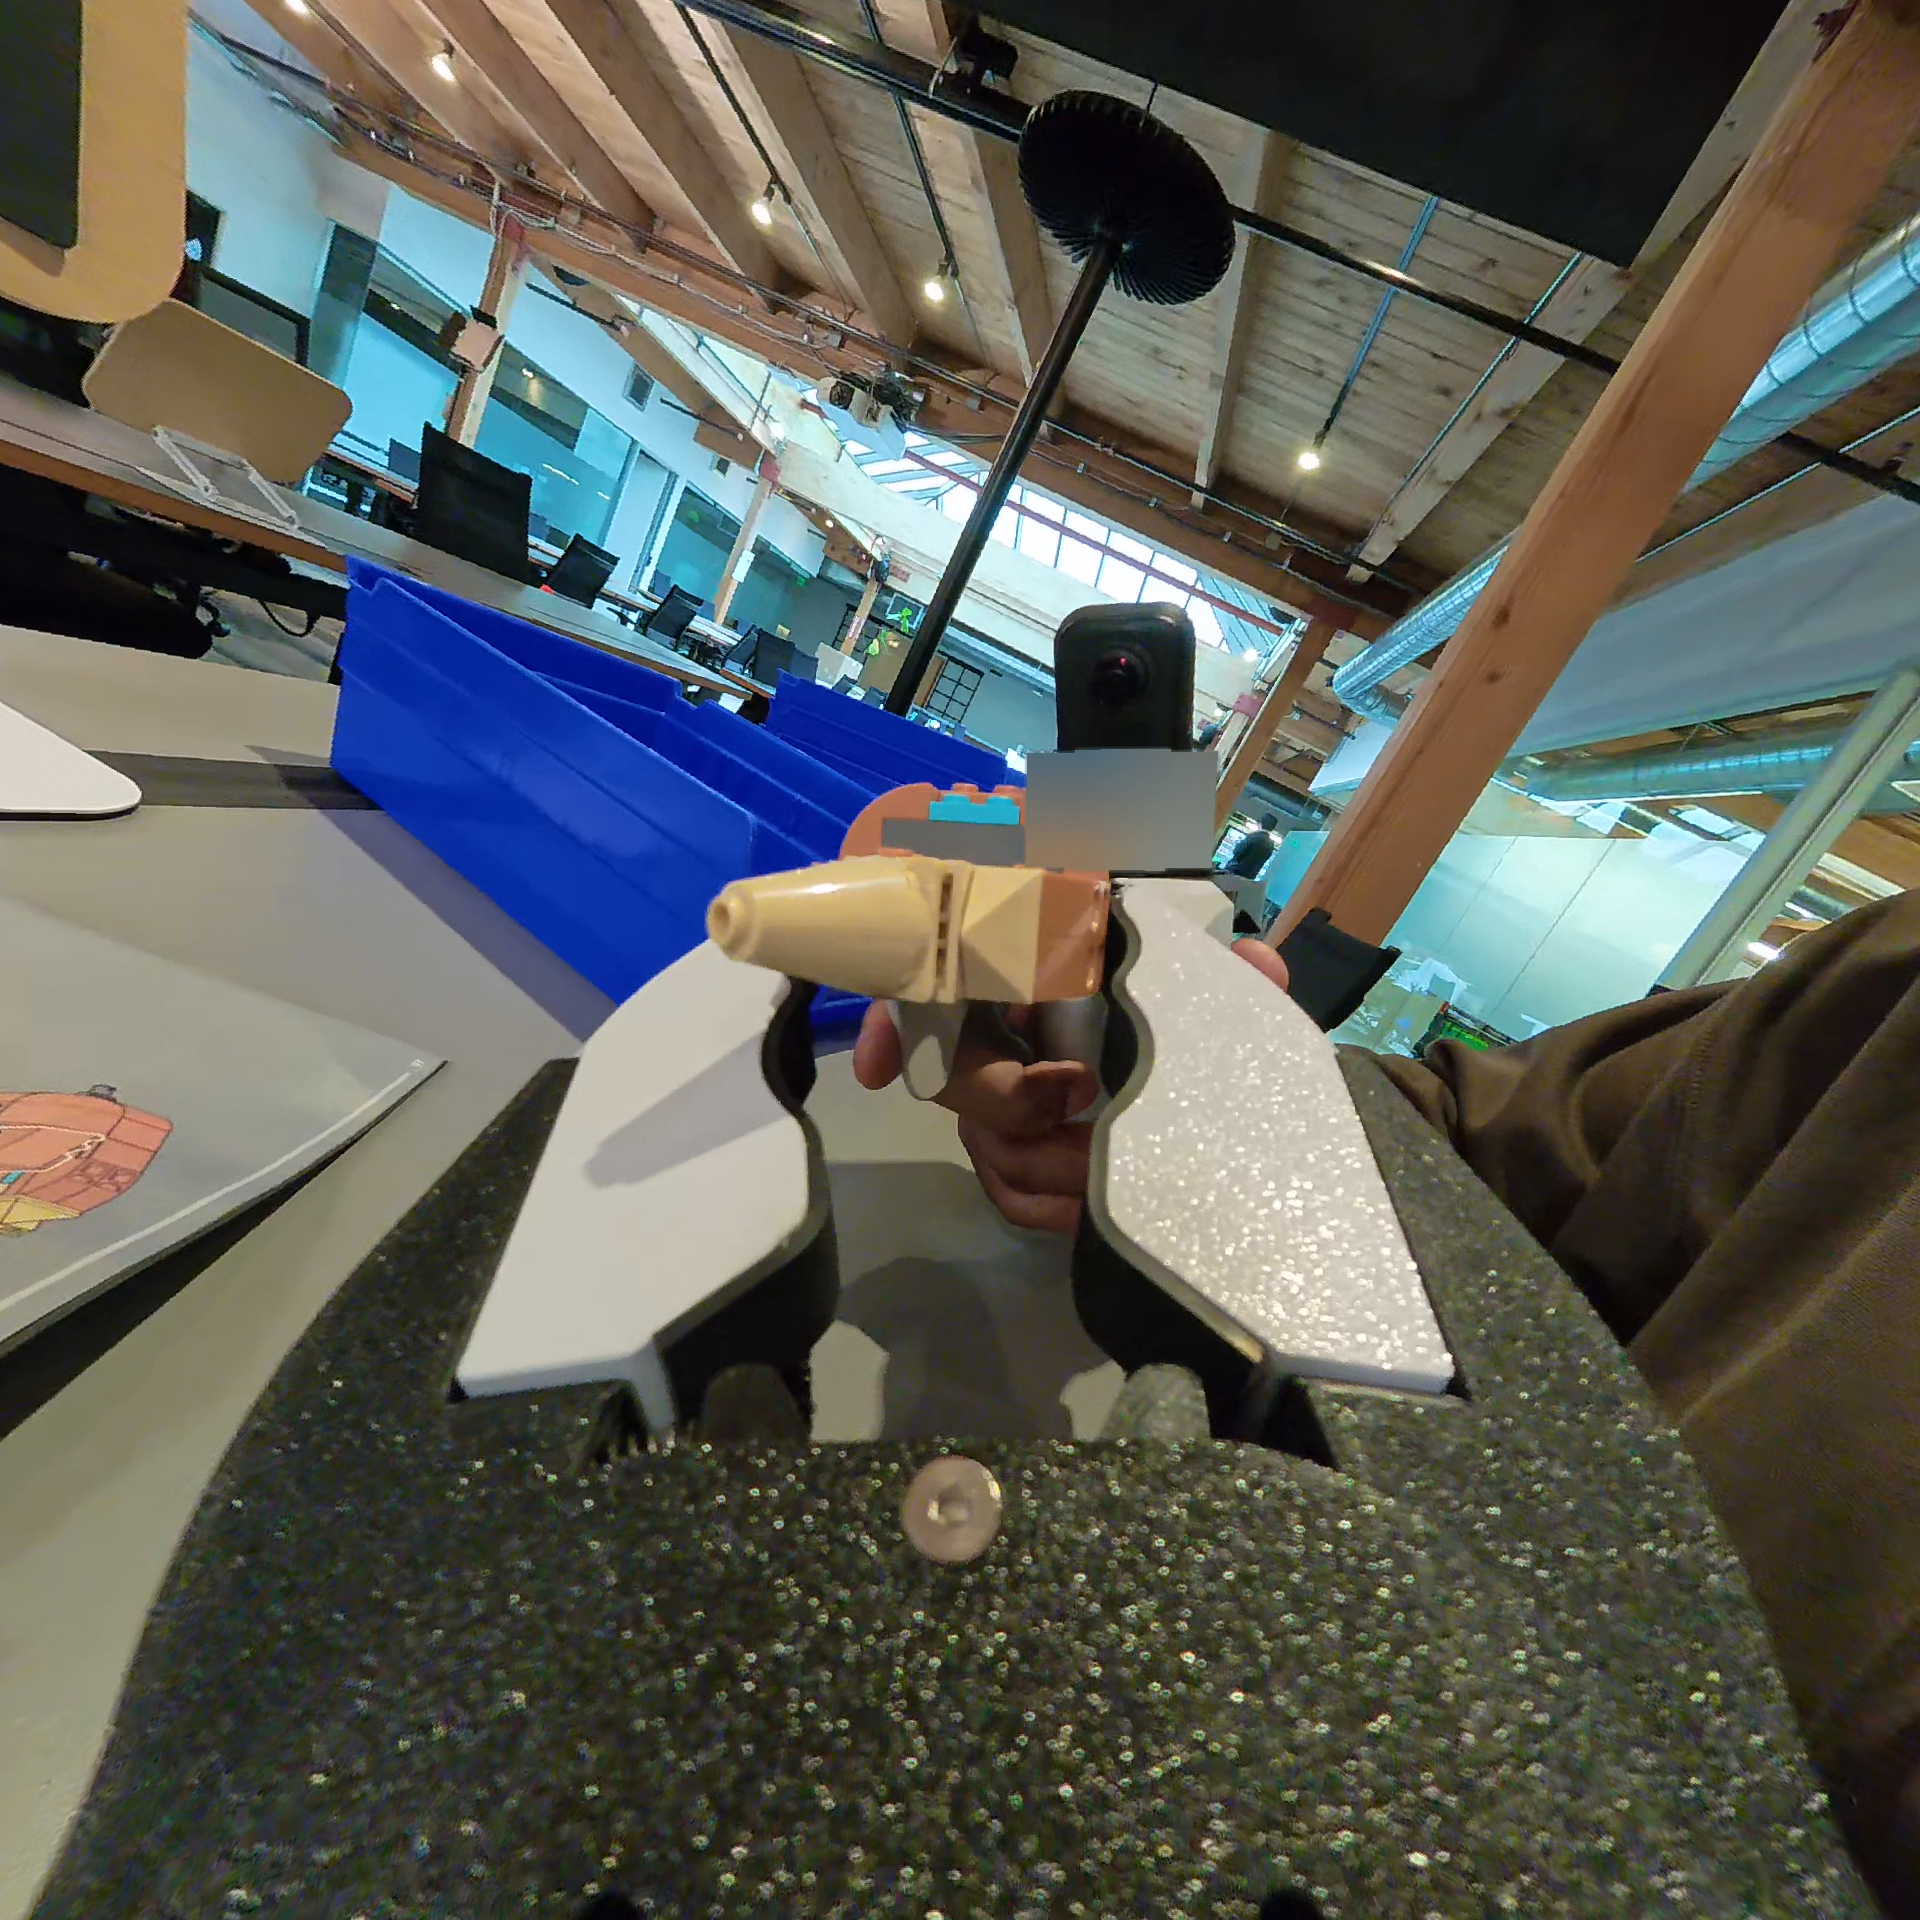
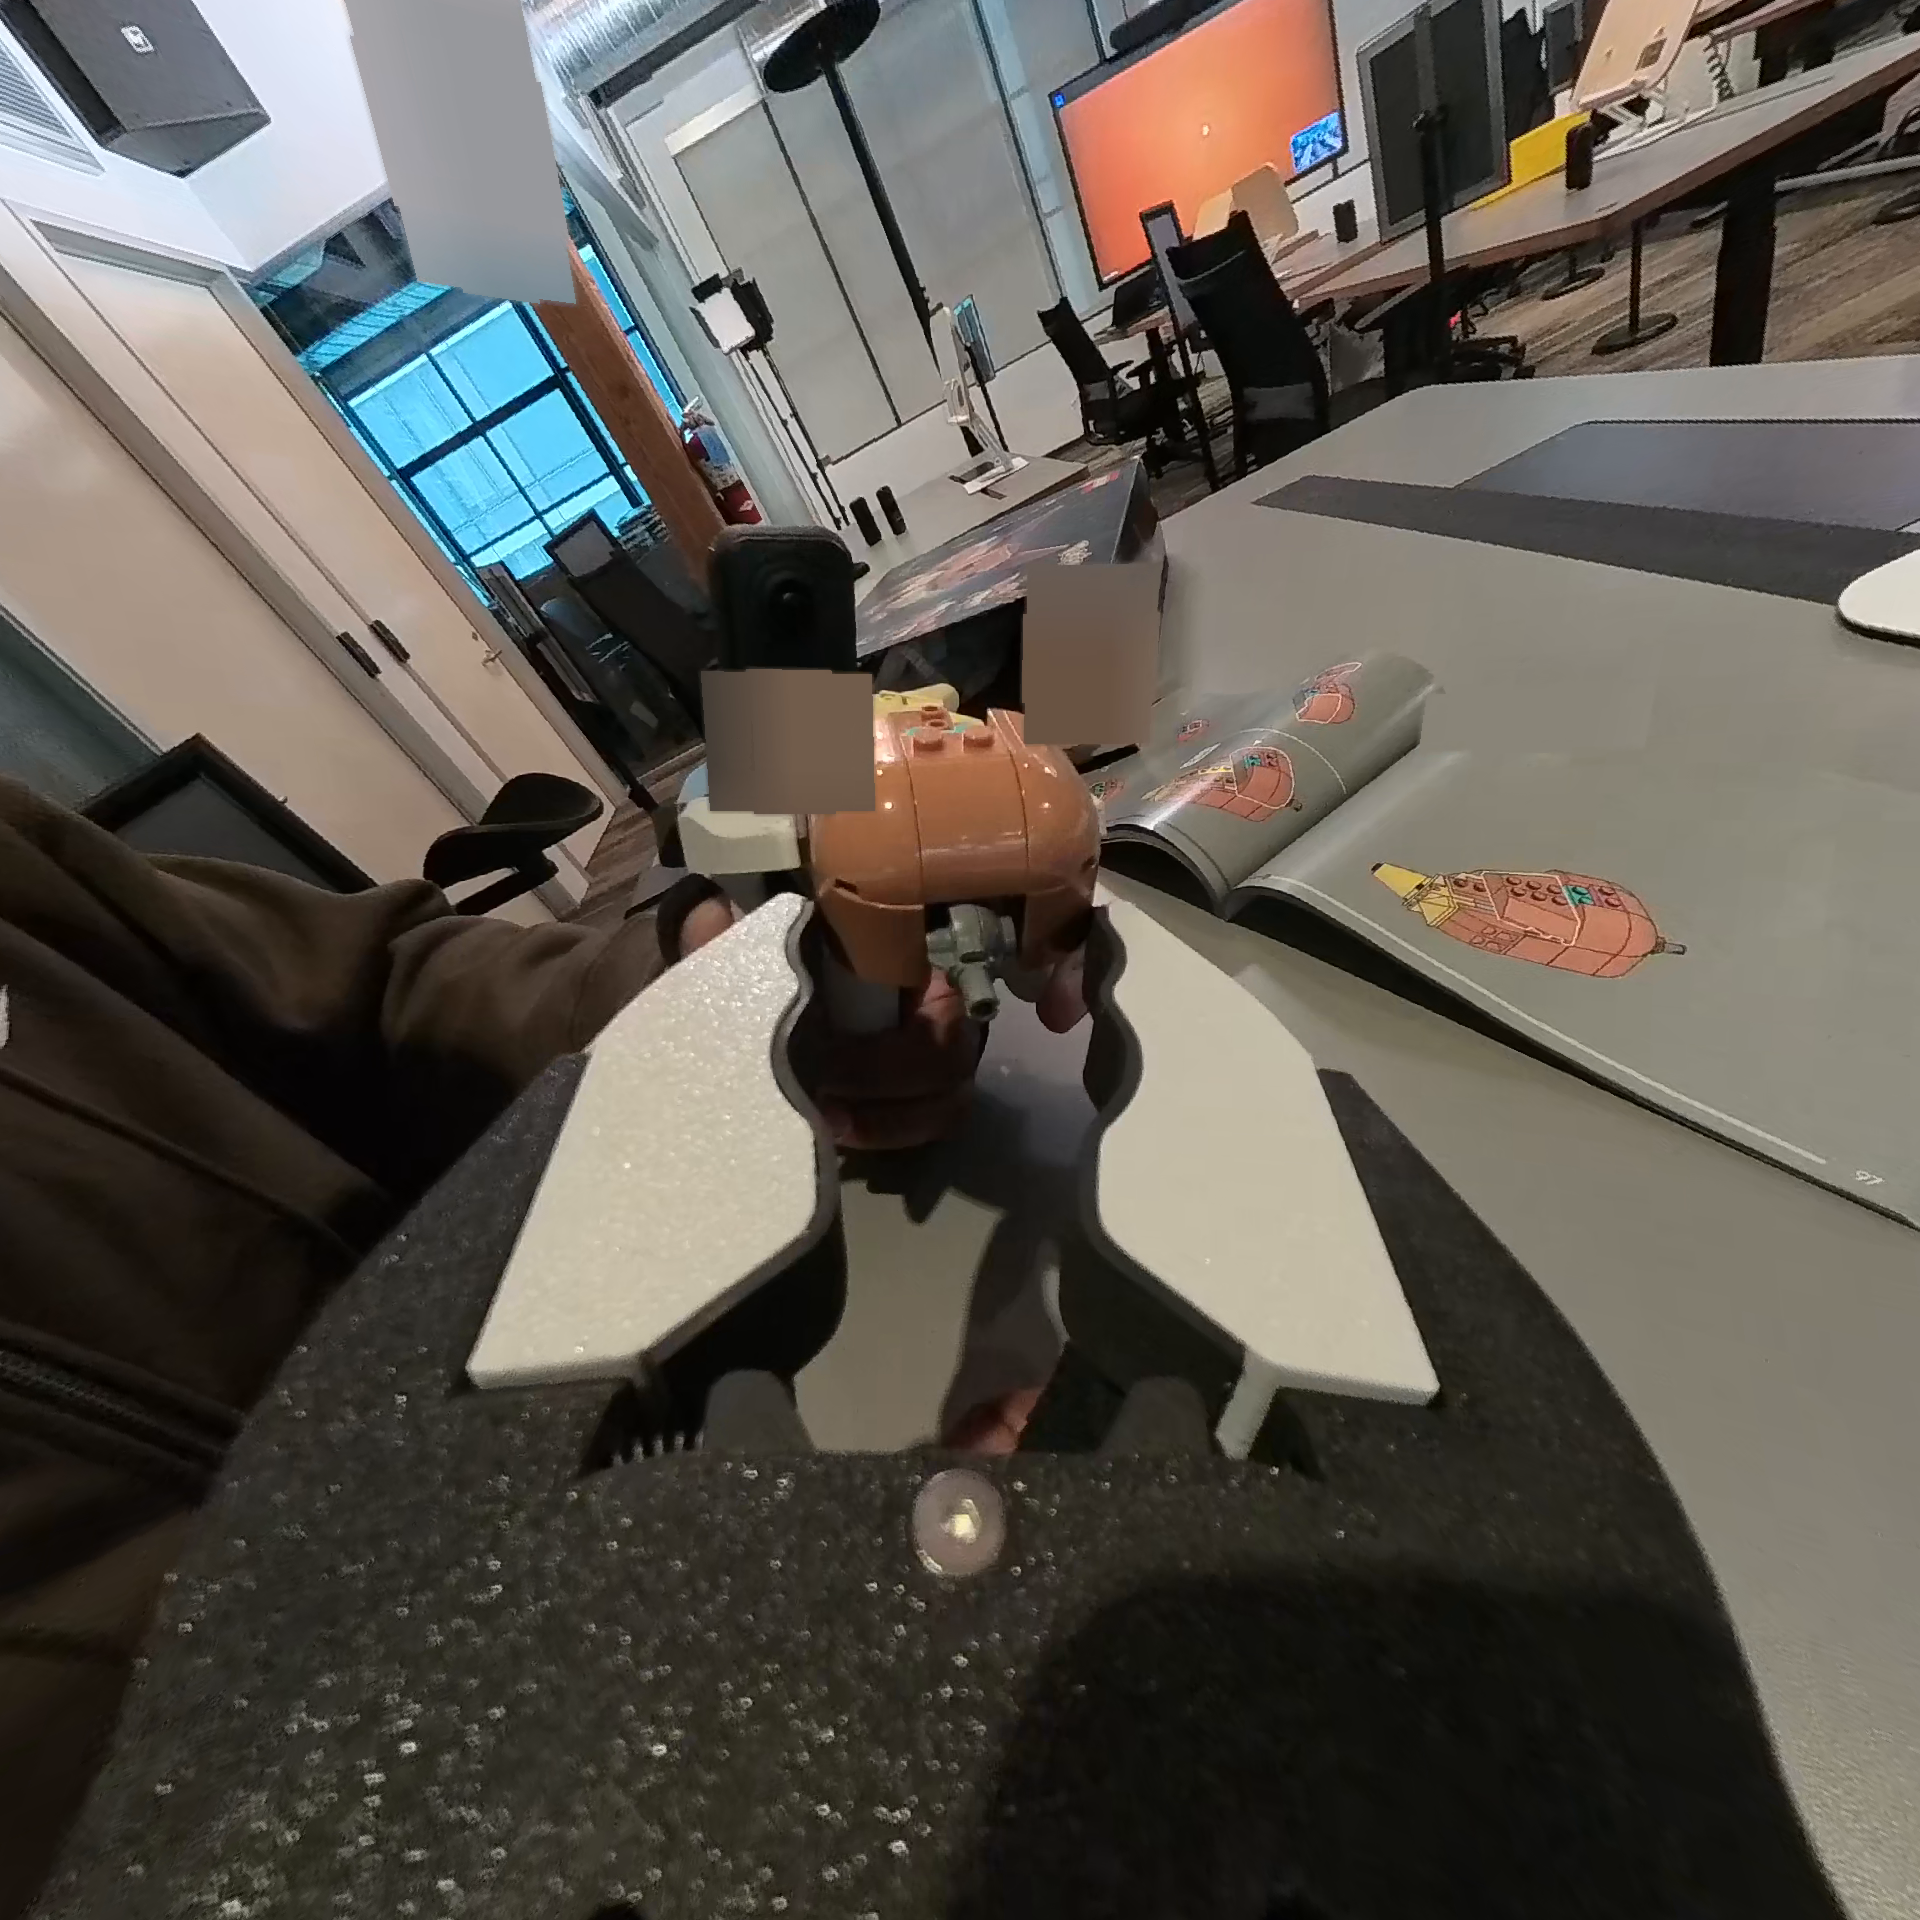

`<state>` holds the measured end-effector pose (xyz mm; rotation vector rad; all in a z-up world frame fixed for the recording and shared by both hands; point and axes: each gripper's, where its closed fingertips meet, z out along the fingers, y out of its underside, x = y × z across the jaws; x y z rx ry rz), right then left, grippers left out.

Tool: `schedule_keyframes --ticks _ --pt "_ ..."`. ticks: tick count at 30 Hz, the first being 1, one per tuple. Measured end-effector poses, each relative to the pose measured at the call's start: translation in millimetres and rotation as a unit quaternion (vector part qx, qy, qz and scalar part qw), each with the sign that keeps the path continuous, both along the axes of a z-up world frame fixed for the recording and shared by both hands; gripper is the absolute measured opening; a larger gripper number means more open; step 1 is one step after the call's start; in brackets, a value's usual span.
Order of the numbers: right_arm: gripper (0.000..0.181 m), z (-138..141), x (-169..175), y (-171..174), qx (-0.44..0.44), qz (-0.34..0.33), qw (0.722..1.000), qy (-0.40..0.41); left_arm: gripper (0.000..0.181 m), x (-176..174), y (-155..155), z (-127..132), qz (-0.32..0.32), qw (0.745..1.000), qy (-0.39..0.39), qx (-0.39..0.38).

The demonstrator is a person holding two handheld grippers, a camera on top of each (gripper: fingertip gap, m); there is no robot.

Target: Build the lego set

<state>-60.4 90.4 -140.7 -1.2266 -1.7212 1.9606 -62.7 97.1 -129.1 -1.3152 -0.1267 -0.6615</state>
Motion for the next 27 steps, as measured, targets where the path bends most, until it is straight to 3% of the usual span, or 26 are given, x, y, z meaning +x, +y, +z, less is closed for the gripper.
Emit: schedule_keyframes --ticks 6,9,16,27 --pt "0.05 -0.1 1.8 1.0 0.005 0.011 1.0 0.005 0.054 1.5 0.0 0.6 0.003 1.0 0.023 -0.003" --pt "0.062 6.3 3.7 6.1 -0.012 0.013 1.0 0.016 0.054 3.0 -1.8 2.5 0.006 0.999 0.039 -0.001" --pt "0.048 13.6 6.8 7.9 -0.028 0.018 0.999 0.032 0.054 11.0 0.5 -2.5 -0.001 0.997 0.071 -0.016" --pt "0.048 9.7 6.2 9.3 -0.024 0.023 0.999 0.026 0.054 10.5 1.1 -5.7 0.0 0.997 0.07 -0.028"
